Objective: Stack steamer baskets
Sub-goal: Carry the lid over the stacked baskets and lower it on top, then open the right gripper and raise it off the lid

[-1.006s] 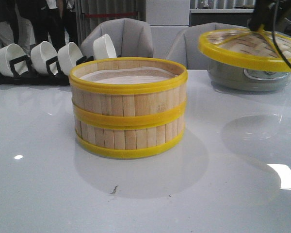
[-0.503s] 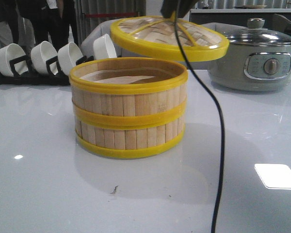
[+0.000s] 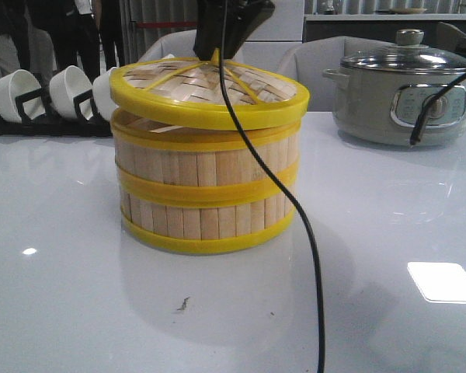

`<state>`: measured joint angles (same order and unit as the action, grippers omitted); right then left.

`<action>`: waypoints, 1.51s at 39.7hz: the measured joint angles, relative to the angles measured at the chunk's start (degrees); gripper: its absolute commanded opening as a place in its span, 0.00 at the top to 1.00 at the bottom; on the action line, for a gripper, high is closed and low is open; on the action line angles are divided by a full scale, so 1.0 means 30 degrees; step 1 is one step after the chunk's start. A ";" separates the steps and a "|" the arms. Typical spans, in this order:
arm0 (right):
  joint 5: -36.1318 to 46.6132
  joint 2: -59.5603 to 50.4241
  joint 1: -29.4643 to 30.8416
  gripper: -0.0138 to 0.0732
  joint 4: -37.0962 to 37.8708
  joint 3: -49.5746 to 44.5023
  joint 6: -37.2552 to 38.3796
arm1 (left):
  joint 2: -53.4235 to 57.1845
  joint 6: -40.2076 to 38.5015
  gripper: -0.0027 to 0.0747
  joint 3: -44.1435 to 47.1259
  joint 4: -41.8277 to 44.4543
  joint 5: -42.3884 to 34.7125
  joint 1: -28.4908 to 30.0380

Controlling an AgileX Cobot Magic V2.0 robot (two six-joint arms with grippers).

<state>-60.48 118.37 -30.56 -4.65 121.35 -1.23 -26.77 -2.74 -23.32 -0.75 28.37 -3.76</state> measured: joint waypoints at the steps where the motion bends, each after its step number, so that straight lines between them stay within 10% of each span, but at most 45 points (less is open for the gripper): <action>1: 0.0000 0.0001 0.0006 0.78 0.0000 0.0000 0.0023 | 0.0000 0.0000 0.86 0.0000 0.0000 0.0000 0.0000; 53: 0.0755 0.0930 -0.0128 0.77 0.0000 0.0029 -0.0008 | 0.0000 0.0000 0.86 0.0032 0.0000 0.0000 0.0000; 60: 0.0848 0.0970 -0.0128 0.56 0.0000 0.0029 -0.0008 | 0.0000 0.0000 0.86 0.0032 0.0000 0.0000 0.0000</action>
<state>-57.93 121.28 -30.94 -4.65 121.43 -1.26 -26.77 -2.74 -23.23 -0.75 28.37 -3.76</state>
